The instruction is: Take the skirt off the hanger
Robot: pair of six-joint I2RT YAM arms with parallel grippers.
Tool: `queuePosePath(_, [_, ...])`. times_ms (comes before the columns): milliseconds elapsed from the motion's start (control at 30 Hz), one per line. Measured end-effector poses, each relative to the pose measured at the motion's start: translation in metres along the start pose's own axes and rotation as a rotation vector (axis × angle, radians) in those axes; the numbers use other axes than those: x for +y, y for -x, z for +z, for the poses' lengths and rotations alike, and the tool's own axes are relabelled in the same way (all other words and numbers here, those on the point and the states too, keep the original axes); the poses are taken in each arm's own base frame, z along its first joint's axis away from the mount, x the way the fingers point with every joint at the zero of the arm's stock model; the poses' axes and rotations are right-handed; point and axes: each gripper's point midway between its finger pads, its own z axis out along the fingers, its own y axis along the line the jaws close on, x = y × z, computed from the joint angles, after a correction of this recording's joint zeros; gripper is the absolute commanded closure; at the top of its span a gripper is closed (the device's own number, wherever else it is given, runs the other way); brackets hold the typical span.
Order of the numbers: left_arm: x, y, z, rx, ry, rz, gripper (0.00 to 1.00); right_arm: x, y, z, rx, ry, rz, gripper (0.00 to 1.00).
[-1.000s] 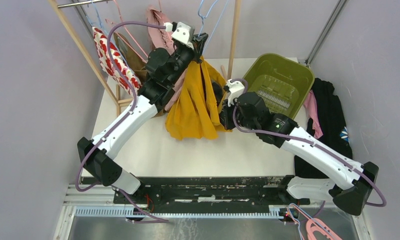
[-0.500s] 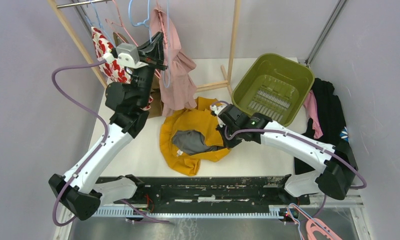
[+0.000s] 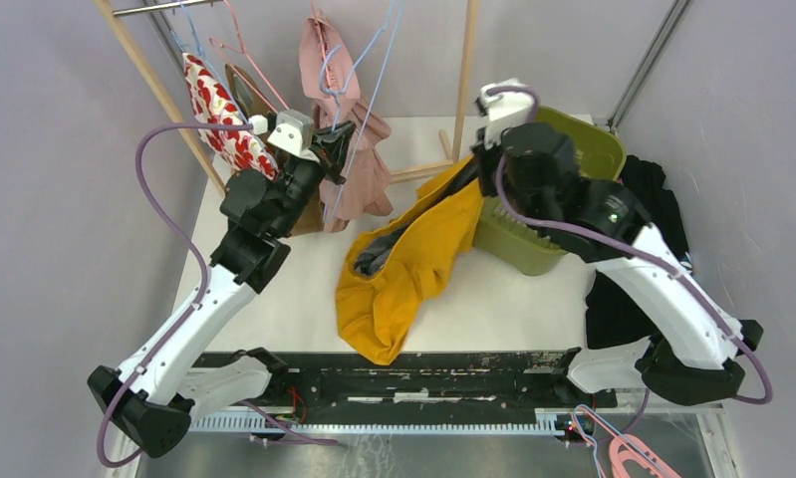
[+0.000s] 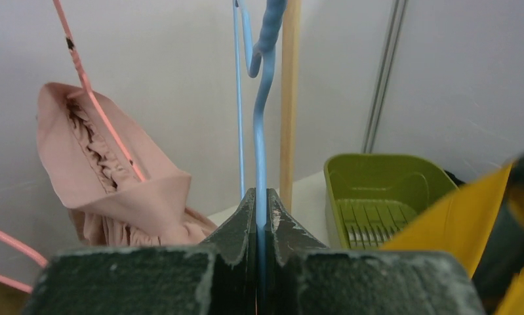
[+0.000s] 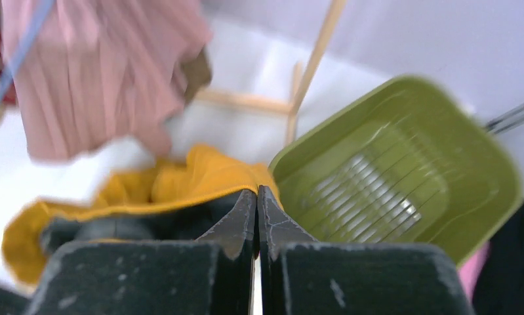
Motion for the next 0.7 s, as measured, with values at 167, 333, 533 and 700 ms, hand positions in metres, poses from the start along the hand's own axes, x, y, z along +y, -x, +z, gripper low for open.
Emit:
queuePosePath(167, [-0.004, -0.019, -0.027, 0.085, -0.03, 0.001, 0.97, -0.056, 0.088, -0.043, -0.282, -0.21, 0.037, 0.99])
queuePosePath(333, [-0.006, -0.033, -0.051, 0.155, -0.046, 0.002, 0.97, -0.097, 0.153, -0.08, -0.477, -0.4, 0.046, 0.99])
queuePosePath(533, [-0.01, -0.049, -0.07, 0.225, -0.072, -0.001, 0.97, -0.126, 0.241, -0.104, -0.694, -0.56, 0.11, 0.99])
queuePosePath(700, [-0.011, -0.059, -0.081, 0.265, -0.073, -0.007, 0.97, -0.151, 0.271, -0.098, -0.801, -0.665, 0.137, 0.99])
